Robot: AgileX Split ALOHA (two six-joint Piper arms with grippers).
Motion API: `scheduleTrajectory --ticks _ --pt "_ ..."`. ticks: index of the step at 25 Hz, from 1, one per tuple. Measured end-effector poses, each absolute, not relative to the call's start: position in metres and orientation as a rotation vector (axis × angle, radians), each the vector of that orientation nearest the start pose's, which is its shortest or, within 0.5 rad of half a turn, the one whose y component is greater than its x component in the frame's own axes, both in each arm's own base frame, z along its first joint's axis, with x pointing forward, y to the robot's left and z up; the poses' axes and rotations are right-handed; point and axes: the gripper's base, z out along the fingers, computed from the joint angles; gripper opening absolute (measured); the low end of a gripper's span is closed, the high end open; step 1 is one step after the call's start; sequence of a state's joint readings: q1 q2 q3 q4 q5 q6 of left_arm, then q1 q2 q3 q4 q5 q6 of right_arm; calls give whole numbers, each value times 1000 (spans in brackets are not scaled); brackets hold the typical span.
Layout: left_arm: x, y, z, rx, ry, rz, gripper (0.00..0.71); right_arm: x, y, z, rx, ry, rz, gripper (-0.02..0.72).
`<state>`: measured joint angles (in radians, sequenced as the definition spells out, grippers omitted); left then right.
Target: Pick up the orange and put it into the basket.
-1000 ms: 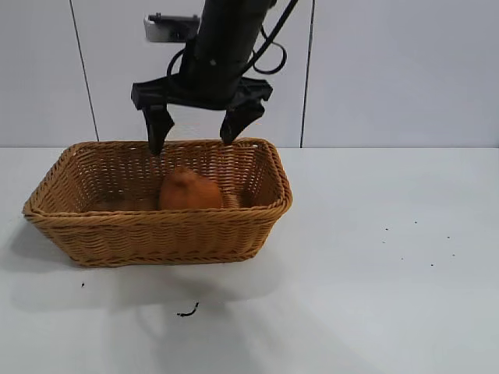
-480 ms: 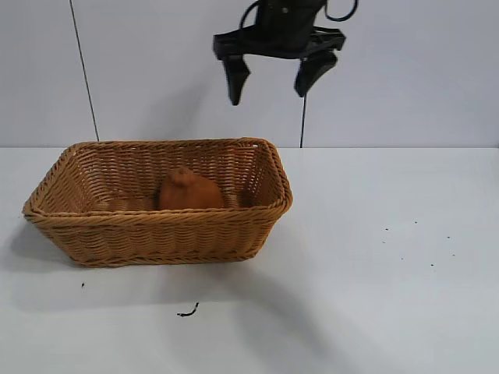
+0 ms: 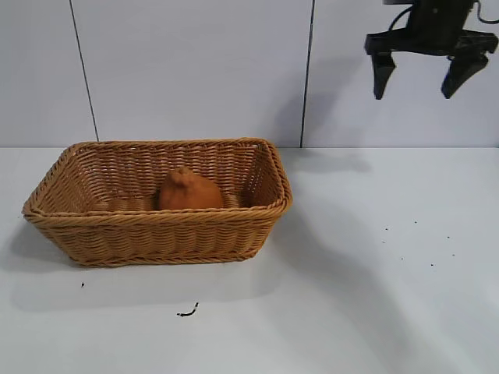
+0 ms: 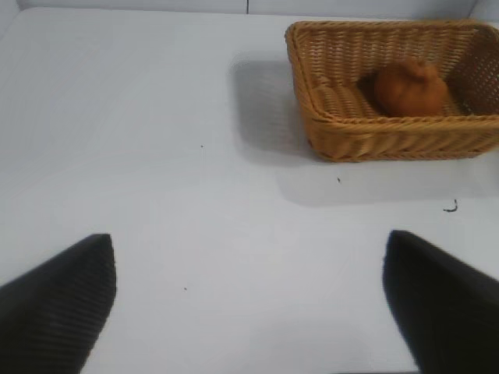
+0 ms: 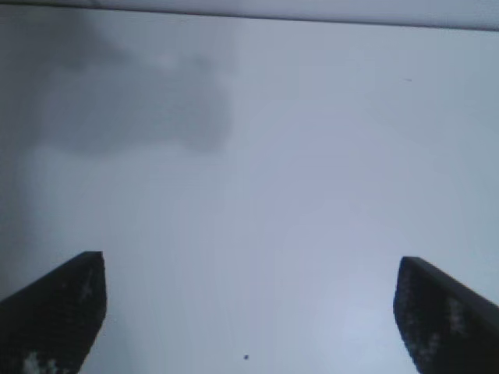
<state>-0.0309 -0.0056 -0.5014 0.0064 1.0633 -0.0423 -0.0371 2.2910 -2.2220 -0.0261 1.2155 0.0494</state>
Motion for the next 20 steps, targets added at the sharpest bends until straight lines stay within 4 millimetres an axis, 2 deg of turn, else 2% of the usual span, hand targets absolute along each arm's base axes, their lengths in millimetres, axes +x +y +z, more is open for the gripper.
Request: scheduleTrajectory --ticks 5,9,12,20 --pt "-6 1 277 -12 2040 -38 666 471 -19 259 115 2823 -18 694" --pt "-6 1 277 -12 2040 -38 666 427 -17 265 93 2903 -15 694" --pt "-6 1 277 -12 2040 -38 666 383 -14 271 86 2960 -2 694" --pt "-6 1 277 -12 2040 -38 666 250 -9 282 22 3016 -6 694"
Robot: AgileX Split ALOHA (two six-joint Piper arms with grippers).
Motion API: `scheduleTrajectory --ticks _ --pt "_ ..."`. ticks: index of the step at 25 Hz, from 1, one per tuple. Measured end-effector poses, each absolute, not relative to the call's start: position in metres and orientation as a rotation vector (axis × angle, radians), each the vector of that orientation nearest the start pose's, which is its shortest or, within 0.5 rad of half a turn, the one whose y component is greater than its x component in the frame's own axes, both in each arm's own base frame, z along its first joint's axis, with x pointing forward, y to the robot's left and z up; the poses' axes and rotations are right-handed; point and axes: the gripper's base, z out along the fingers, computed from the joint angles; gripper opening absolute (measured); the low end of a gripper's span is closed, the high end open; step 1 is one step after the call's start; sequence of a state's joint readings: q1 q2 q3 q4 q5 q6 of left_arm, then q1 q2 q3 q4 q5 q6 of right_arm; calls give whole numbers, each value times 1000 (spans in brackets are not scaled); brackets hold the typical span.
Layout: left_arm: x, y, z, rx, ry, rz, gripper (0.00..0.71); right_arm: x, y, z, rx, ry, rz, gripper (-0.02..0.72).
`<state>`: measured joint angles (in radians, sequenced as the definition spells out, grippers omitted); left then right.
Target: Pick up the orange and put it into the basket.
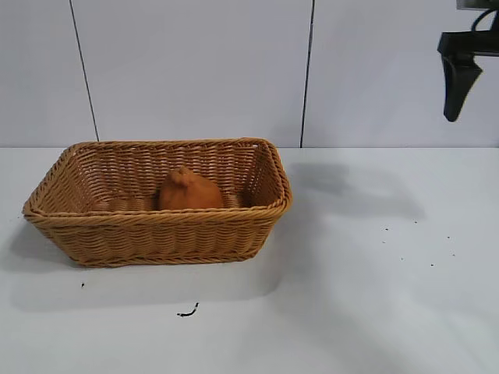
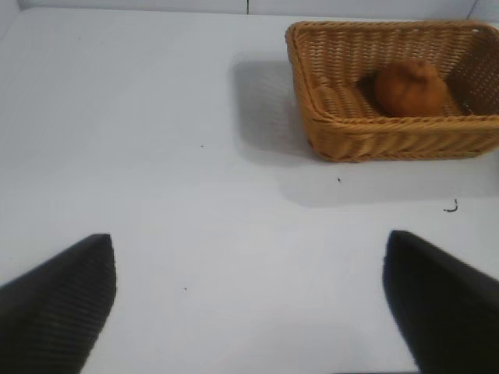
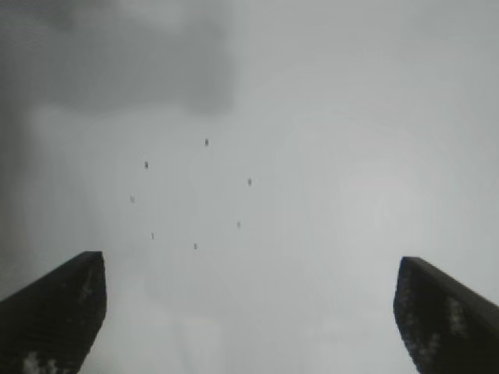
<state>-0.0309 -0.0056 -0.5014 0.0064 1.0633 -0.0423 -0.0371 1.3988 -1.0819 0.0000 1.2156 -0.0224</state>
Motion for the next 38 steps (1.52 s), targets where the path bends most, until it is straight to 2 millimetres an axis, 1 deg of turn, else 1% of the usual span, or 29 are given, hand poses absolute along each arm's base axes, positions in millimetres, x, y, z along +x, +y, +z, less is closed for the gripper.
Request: scheduleTrajectory --ticks 2,4,9,13,16,18,22,30,32,38 --pt "-6 1 277 -12 2040 -38 666 218 -8 281 14 3006 -7 694" --pt "-6 1 277 -12 2040 -38 666 192 -7 279 12 2982 -8 694" --pt "-6 1 277 -12 2040 -38 666 130 -5 267 -3 2813 -18 694" --pt "-6 1 277 -12 2040 -38 666 88 -3 254 -16 2645 -20 694" --pt "-6 1 277 -12 2040 -38 666 65 -1 266 -19 2450 -25 694" --pt "-6 1 277 -12 2040 -38 666 51 -1 271 -19 2349 -30 694" --pt "-6 1 277 -12 2040 -38 666 29 0 277 -19 2209 -37 694" --pt "-6 1 277 -12 2040 -38 666 2 1 279 -19 2037 -43 694" --pt "-6 1 277 -12 2040 -38 666 -2 1 279 -19 2009 -44 694" --pt "-6 1 278 -12 2039 -38 666 -3 1 278 -19 2007 -44 694"
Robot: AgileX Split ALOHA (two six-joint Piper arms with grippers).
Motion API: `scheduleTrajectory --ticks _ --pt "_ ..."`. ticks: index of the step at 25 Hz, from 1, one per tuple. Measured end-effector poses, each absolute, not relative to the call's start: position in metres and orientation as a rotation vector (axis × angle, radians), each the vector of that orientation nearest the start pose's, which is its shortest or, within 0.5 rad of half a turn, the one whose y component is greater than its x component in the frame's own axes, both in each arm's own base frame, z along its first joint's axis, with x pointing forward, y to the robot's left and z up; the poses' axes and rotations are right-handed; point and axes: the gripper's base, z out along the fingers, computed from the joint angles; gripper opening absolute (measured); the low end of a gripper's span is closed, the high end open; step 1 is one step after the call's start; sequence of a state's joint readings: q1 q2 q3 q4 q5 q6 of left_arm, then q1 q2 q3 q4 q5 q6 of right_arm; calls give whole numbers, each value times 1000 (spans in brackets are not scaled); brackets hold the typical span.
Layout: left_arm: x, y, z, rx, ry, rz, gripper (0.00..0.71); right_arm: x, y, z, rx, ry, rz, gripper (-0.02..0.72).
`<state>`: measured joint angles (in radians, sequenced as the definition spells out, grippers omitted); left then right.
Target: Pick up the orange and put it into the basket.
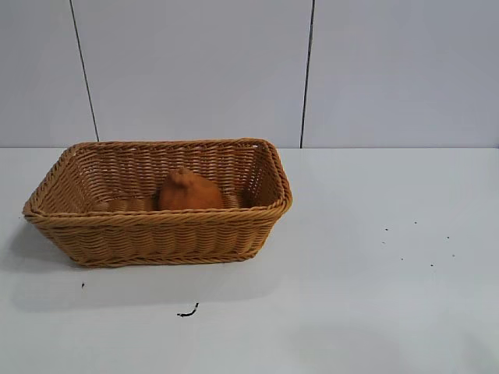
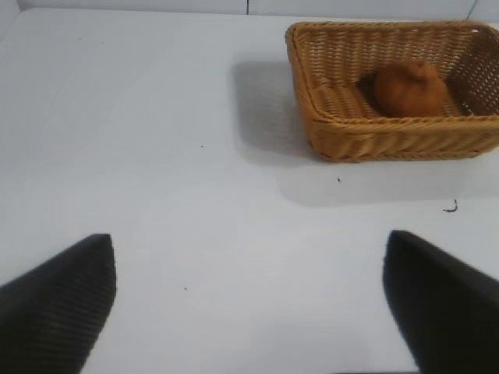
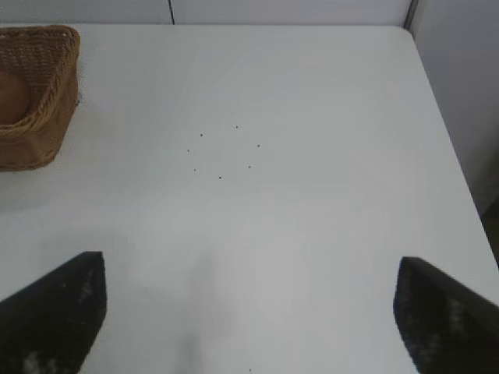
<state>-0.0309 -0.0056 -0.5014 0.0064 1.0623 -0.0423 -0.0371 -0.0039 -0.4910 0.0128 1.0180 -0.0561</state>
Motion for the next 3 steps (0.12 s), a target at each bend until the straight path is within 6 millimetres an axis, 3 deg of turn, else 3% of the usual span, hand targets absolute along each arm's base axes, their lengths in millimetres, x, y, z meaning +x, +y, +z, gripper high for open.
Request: scheduleTrajectory --ticks 3 --pt "-6 1 277 -12 2040 -38 666 -3 1 278 -19 2007 -44 694"
